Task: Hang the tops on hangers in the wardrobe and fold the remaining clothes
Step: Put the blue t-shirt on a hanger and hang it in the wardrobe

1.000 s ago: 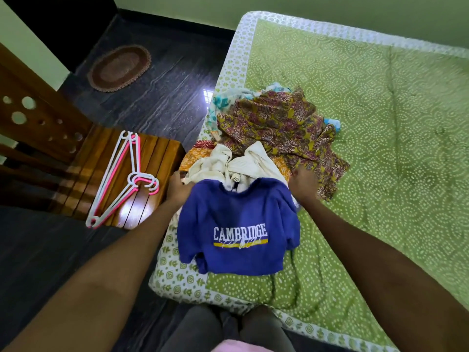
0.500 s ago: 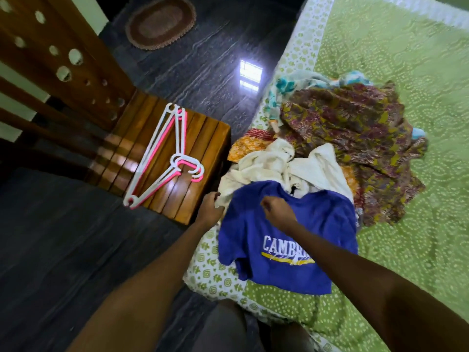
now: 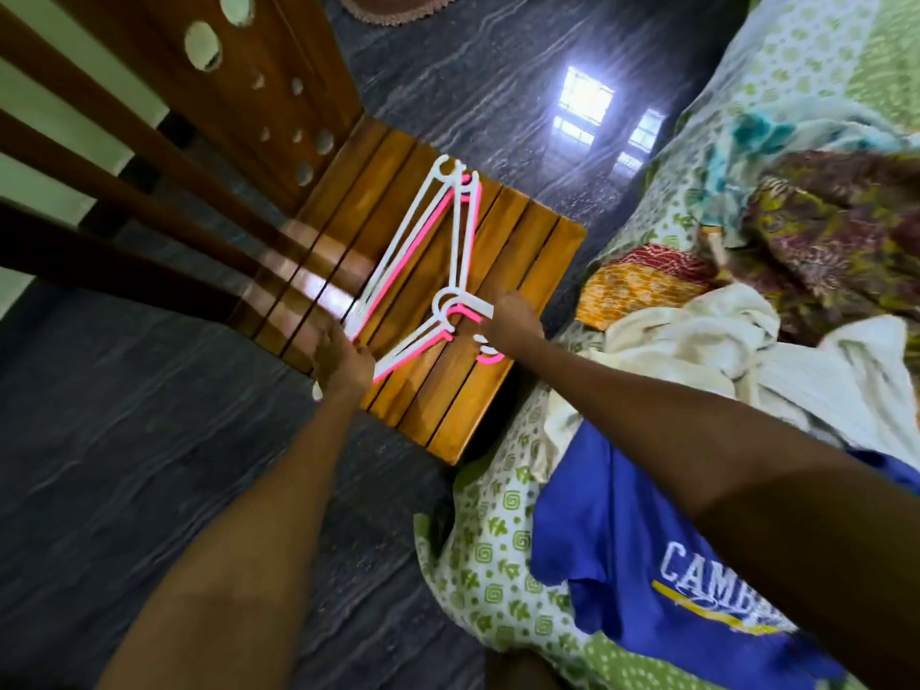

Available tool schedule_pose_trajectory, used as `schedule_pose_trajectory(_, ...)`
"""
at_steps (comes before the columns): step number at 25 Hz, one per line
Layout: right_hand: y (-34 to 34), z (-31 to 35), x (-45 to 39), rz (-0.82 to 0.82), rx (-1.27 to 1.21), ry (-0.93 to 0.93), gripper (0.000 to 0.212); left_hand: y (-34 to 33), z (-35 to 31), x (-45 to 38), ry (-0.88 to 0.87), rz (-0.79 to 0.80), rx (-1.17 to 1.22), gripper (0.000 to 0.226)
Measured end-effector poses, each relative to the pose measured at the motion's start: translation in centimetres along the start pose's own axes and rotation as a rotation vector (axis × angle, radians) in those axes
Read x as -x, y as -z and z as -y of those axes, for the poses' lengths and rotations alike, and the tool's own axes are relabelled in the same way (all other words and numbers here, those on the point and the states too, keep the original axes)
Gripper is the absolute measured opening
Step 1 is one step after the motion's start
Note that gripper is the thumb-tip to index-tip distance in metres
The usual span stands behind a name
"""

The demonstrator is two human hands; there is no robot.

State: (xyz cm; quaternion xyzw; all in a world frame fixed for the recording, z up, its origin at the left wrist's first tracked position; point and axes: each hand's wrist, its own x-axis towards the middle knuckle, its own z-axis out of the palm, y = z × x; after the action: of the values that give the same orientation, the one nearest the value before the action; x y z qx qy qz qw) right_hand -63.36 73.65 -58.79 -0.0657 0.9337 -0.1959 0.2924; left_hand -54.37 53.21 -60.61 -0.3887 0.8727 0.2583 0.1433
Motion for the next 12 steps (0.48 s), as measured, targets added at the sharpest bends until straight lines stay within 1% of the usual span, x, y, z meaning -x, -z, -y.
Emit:
schedule_pose_trajectory(1,-0.3,-0.1,-0.4,-0.016,0.0,-0.022,0.027,-0.3,0.5,-0.6,0.037,0.007,0.002,0.058)
schedule_pose_trajectory(3,-0.8,-0.4,-0.8,-0.053,-0.043,-0.065,0.021,-0.6,0.9,-1.1,0.057,-0.028,0.001,0.052)
schedule_pose_trajectory(6,-0.8,-0.6,-1.0,-0.084,-0.126,-0.071,0.017,-0.7,0.7,-1.4,0.036,-0.152,0.052,0.037)
schedule_pose_trajectory(8,0.2,-0.7,-0.4,-0.131,-0.233,-0.029,0.015,0.0,0.5,-1.3,-0.002,-0.225,0.114,0.034)
schedule_pose_trajectory(9,1.0,-0.8,0.2,-0.178,-0.352,-0.013,0.014,0.6,0.3,-0.7,-0.048,-0.237,0.147,0.033)
schedule_pose_trajectory(10,1.9,-0.8,1.0,-0.229,-0.55,-0.02,0.011,1.2,-0.2,0.3,-0.113,-0.236,0.176,0.032)
schedule_pose_trajectory(11,3.0,-0.8,2.2,-0.244,-0.848,-0.075,0.008,1.6,-0.6,1.9,-0.178,-0.225,0.21,0.03)
schedule_pose_trajectory(12,4.4,-1.0,3.8,-0.197,-1.22,-0.149,0.006,2.0,-1.7,4.2,-0.241,-0.225,0.258,0.028)
